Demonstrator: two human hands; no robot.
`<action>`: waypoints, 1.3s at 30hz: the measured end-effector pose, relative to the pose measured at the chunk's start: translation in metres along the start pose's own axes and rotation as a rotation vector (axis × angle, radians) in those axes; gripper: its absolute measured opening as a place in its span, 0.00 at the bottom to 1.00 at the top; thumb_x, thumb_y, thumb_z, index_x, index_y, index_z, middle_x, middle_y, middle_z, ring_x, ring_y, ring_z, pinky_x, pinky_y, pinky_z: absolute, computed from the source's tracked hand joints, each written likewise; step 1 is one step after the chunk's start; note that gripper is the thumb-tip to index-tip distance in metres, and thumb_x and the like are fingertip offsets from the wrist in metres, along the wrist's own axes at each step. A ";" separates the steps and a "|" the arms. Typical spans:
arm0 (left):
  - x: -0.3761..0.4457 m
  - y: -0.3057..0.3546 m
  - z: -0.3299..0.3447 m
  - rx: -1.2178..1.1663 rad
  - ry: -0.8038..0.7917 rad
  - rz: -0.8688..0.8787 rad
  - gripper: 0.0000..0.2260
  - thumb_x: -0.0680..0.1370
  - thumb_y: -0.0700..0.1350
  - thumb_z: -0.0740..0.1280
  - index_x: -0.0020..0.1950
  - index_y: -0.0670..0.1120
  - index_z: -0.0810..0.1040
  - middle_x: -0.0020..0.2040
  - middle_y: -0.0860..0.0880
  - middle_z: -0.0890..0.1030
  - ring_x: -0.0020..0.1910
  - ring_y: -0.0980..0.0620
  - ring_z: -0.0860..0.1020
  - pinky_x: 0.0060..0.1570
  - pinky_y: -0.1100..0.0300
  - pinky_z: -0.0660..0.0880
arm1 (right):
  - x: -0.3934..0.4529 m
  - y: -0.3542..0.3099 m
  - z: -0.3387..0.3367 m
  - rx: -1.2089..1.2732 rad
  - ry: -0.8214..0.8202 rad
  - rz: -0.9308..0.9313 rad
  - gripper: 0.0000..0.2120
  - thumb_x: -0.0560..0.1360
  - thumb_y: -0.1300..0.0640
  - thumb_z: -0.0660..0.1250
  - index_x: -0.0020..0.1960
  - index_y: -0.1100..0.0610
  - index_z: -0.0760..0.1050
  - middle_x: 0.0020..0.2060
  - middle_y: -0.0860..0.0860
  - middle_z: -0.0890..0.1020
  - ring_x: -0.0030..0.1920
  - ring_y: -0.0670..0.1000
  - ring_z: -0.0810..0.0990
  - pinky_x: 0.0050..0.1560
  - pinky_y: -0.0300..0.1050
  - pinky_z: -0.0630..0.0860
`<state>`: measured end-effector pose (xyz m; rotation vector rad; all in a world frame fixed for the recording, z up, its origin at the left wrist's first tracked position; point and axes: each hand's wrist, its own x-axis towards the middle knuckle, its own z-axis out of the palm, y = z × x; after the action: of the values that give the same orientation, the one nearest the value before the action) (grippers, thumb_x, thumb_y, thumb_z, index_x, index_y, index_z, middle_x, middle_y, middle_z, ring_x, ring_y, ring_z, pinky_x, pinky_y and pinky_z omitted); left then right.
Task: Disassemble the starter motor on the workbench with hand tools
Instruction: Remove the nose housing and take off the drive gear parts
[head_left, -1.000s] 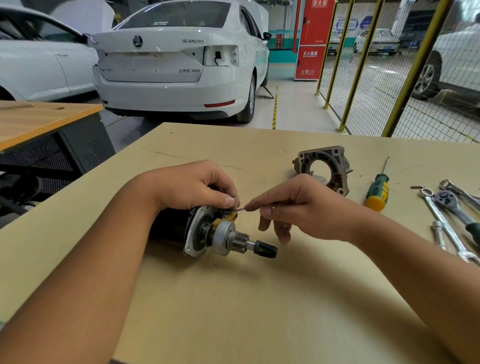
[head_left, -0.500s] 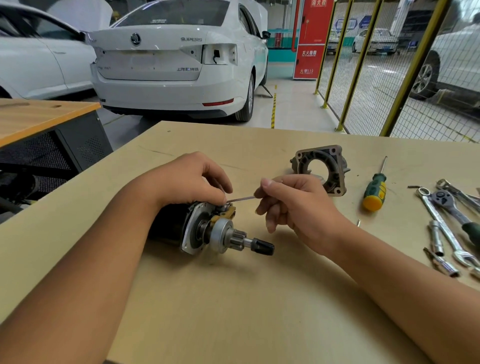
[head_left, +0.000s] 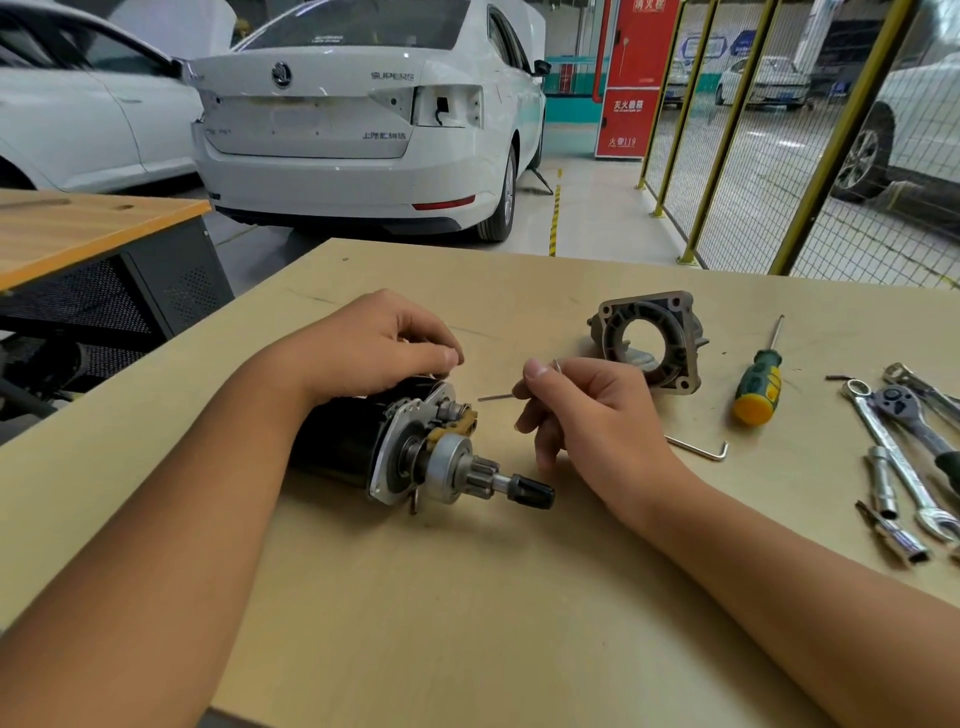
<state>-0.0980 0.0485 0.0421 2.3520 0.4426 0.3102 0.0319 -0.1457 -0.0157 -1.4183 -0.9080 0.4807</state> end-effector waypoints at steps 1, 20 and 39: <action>-0.002 0.000 -0.003 -0.022 0.010 0.018 0.04 0.80 0.48 0.73 0.51 0.52 0.88 0.48 0.55 0.88 0.51 0.57 0.85 0.53 0.55 0.80 | -0.001 0.000 0.001 -0.024 -0.003 -0.006 0.16 0.82 0.53 0.65 0.43 0.62 0.81 0.33 0.59 0.83 0.23 0.53 0.76 0.26 0.41 0.71; -0.019 -0.008 -0.027 0.228 -0.513 0.042 0.53 0.53 0.58 0.86 0.76 0.60 0.70 0.68 0.65 0.77 0.67 0.64 0.76 0.67 0.61 0.71 | 0.001 0.005 0.000 -0.122 0.007 0.006 0.15 0.81 0.50 0.65 0.41 0.57 0.82 0.34 0.55 0.84 0.24 0.52 0.77 0.26 0.44 0.73; -0.013 -0.015 -0.023 -0.067 -0.092 0.096 0.27 0.69 0.32 0.63 0.64 0.51 0.84 0.61 0.55 0.85 0.64 0.59 0.81 0.64 0.64 0.76 | 0.002 0.001 0.001 -0.072 0.063 0.053 0.19 0.80 0.48 0.67 0.40 0.62 0.81 0.33 0.58 0.83 0.24 0.53 0.75 0.27 0.44 0.73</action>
<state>-0.1215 0.0677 0.0471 2.3148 0.2720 0.2562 0.0322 -0.1435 -0.0164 -1.5179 -0.8467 0.4442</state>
